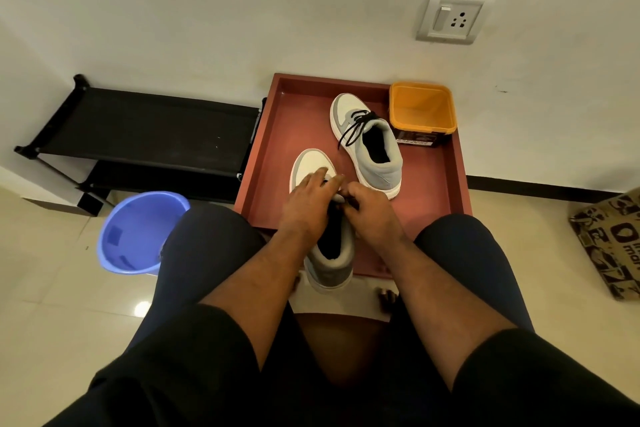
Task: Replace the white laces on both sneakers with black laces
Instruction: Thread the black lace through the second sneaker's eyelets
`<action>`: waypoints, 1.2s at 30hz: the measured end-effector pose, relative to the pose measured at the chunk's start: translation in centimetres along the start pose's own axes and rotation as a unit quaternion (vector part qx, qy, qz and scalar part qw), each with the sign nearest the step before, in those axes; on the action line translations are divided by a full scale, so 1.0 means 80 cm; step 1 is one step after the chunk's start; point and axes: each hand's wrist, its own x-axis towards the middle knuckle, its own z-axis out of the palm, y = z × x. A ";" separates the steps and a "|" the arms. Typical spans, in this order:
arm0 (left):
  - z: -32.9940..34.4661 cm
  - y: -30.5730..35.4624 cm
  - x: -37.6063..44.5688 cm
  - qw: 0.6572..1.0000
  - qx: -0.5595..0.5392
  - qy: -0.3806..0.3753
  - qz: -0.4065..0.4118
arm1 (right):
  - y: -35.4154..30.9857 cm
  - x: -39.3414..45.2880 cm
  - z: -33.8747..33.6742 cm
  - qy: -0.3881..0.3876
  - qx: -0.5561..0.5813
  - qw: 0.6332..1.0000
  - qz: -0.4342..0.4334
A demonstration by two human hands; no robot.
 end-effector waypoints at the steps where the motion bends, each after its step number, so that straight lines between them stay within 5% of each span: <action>1: -0.001 -0.002 0.003 1.000 -0.010 -0.004 -0.003 | 0.001 -0.001 0.001 -0.004 0.002 1.000 0.002; 6: -0.012 -0.009 0.020 0.999 0.002 -0.032 -0.021 | 0.004 0.000 -0.005 -0.023 0.110 0.987 0.116; 11: -0.011 -0.010 0.024 0.999 -0.014 -0.035 -0.036 | 0.005 0.002 -0.024 -0.078 0.274 0.917 0.278; 16: -0.010 -0.009 0.023 0.999 0.004 -0.035 -0.038 | 0.014 0.005 -0.016 -0.080 0.045 0.981 0.171; 21: -0.011 -0.008 0.026 0.995 -0.030 -0.077 -0.060 | 0.029 0.001 -0.012 -0.054 -0.069 0.984 0.158; 25: -0.016 -0.011 0.032 0.991 -0.048 -0.088 -0.085 | 0.008 -0.010 -0.015 0.048 -0.001 0.990 0.136; 30: -0.017 -0.008 0.031 0.989 -0.047 -0.112 -0.079 | -0.007 -0.021 -0.007 -0.071 -0.068 0.988 0.121; 36: -0.033 -0.026 0.032 0.955 -0.243 -0.138 -0.099 | -0.009 -0.024 -0.010 -0.053 -0.113 0.985 0.122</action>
